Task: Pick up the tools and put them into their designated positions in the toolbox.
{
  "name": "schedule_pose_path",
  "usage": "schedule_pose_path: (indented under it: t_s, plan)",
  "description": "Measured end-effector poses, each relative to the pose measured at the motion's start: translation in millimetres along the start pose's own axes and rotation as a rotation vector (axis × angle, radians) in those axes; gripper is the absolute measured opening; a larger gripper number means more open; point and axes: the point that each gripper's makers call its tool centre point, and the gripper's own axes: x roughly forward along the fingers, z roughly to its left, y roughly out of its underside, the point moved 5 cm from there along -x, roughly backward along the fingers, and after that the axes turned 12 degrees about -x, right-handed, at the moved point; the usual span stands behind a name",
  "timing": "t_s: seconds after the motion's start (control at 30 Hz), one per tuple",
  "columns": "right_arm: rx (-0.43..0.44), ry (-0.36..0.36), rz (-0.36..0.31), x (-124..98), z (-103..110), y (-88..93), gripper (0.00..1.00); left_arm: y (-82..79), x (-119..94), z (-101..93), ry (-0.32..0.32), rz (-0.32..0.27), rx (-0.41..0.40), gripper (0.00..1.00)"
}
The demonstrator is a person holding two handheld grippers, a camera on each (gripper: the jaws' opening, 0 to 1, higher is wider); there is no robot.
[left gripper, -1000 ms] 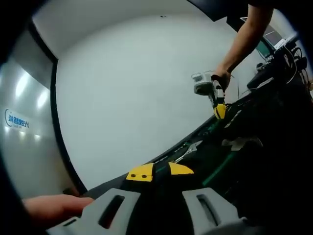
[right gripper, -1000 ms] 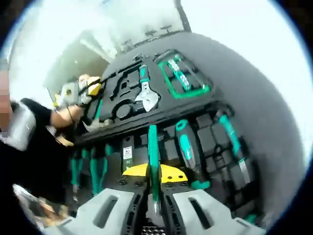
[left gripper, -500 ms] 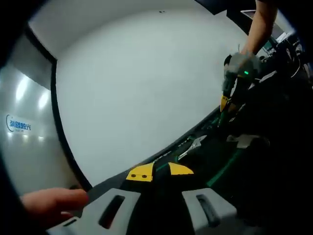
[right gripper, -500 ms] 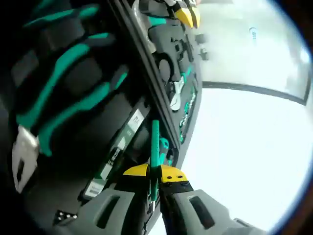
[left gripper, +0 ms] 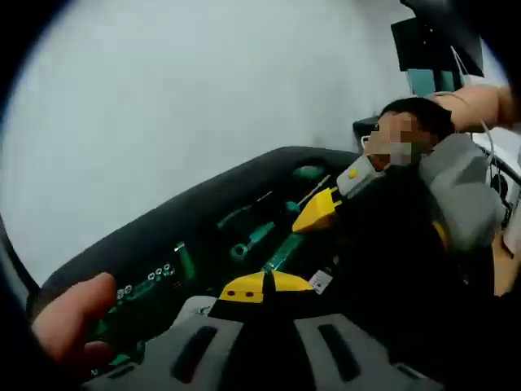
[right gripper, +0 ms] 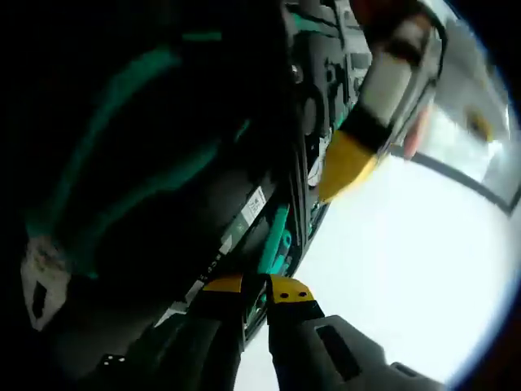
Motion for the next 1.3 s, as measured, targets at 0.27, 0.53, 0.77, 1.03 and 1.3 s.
schedule_pose_path:
  t_s: [0.27, 0.53, 0.77, 1.03, 1.3]
  plan:
    - [-0.042, 0.022, 0.011, -6.2, -5.0, -2.7, 0.07, 4.5, 15.7, -2.1, -0.048, 0.046, 0.006, 0.0]
    - [0.444, -0.117, -0.21, -23.7, -14.3, 1.6, 0.21, 8.6, 16.2, -6.3, -0.083, 0.032, 0.17, 0.0]
    - [1.385, -0.511, -0.354, -7.0, -13.2, 20.1, 0.03, 10.0, 15.5, -1.9, -0.074, 0.037, 0.116, 0.0]
    - [1.682, -0.092, -0.27, -7.1, -49.6, 56.3, 0.0, 9.4, 18.0, -1.2, -0.068, 0.007, 0.128, 0.0]
    - [1.516, -0.086, -0.075, 6.2, -11.1, 34.7, 0.0, 3.1, 15.1, 0.2, -0.078, -0.039, 0.132, 0.0]
